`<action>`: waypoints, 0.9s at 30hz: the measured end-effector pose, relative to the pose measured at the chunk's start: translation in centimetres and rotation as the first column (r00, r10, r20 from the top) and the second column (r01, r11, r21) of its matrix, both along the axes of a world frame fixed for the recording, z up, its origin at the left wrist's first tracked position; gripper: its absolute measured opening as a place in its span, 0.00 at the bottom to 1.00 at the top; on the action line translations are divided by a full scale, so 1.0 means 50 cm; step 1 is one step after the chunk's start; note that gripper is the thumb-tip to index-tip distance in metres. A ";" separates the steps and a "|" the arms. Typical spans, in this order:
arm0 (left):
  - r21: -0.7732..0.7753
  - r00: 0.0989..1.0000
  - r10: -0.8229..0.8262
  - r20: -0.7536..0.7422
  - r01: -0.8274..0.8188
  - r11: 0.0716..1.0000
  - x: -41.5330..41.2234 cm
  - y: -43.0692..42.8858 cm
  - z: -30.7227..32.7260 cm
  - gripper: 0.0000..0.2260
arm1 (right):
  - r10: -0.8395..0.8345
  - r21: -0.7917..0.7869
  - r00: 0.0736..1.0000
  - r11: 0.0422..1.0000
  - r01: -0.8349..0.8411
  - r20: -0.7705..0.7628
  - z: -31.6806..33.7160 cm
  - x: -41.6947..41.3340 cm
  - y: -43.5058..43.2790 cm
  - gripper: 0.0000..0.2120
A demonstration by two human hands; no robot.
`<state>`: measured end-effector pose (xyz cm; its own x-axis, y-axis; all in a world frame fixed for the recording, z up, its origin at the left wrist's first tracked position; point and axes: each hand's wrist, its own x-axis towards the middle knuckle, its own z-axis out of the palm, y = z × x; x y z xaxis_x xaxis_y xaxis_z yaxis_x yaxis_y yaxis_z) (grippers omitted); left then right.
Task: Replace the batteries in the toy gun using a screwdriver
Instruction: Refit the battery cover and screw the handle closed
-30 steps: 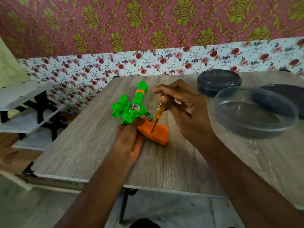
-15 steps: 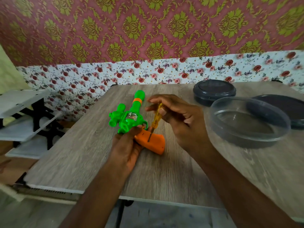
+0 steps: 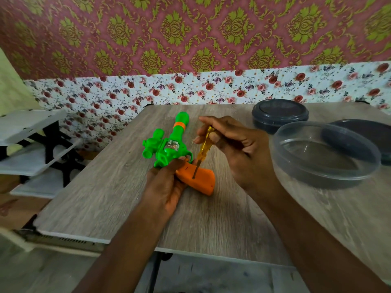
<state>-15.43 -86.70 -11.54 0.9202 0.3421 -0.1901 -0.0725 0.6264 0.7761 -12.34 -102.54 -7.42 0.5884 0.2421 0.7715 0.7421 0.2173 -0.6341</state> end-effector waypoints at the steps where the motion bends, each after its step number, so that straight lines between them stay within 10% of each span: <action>1: -0.001 1.000 0.001 0.001 -0.001 1.000 0.000 0.000 -0.002 0.15 | -0.026 -0.007 1.000 1.000 0.026 0.011 -0.001 -0.001 0.002 0.15; 27: 0.013 1.000 0.004 -0.019 -0.004 1.000 0.004 0.004 -0.008 0.11 | 0.031 -0.268 0.997 0.963 -0.011 0.071 0.041 0.001 -0.008 0.12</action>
